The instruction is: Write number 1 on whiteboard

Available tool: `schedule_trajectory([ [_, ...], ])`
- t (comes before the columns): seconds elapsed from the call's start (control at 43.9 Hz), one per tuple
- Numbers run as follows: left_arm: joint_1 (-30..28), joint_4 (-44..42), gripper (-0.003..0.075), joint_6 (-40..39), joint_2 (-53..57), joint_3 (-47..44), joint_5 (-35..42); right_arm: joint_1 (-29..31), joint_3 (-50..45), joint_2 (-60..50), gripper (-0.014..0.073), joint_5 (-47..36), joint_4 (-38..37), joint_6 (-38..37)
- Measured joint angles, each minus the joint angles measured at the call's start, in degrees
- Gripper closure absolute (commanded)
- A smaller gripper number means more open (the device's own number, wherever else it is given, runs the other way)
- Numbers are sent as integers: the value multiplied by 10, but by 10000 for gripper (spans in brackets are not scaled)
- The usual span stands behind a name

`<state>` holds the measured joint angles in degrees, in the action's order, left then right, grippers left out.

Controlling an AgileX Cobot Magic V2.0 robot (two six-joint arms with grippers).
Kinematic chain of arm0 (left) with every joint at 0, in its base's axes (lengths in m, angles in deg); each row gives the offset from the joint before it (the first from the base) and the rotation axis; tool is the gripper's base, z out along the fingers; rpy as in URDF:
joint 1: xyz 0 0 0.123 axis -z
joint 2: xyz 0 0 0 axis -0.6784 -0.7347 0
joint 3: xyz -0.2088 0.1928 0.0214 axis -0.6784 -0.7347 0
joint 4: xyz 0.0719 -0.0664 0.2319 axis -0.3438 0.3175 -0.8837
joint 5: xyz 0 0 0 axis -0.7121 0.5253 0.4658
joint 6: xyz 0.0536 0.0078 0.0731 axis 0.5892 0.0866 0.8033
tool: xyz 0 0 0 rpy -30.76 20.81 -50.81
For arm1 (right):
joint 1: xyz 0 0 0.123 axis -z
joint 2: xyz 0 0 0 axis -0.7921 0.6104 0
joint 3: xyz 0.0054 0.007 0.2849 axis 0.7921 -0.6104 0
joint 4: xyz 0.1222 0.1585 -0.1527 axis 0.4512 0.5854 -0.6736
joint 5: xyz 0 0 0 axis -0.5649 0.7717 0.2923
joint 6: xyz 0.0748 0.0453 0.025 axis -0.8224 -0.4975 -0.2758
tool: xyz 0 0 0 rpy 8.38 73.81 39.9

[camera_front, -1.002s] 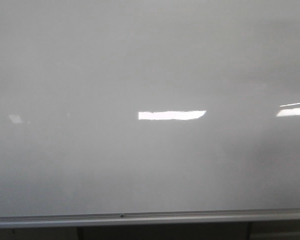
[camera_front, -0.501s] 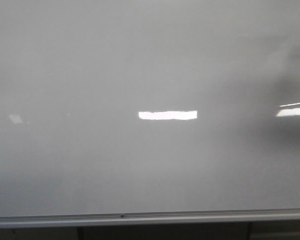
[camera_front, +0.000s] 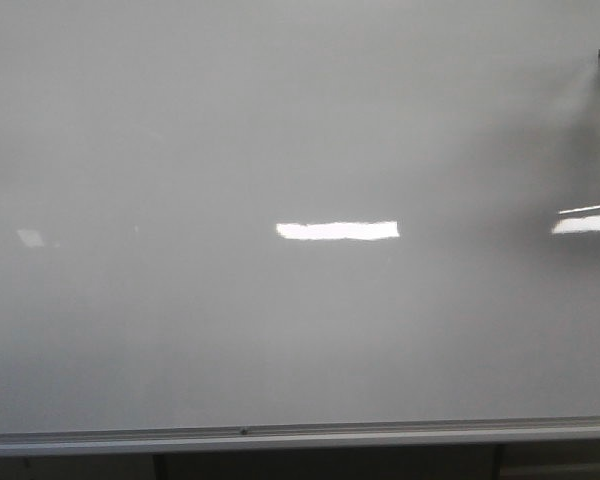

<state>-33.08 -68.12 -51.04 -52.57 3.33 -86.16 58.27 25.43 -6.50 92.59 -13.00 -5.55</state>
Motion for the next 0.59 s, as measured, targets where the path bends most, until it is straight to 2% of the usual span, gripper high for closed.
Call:
schedule_trajectory([
  [0.342, 0, 0, 218, 0, 0, 0, 0, 0, 2, 67, 581, 157, -12, 1],
  [0.592, 0, 0, 218, 0, 0, 0, 0, -4, 4, 39, 581, 171, -16, 6],
])
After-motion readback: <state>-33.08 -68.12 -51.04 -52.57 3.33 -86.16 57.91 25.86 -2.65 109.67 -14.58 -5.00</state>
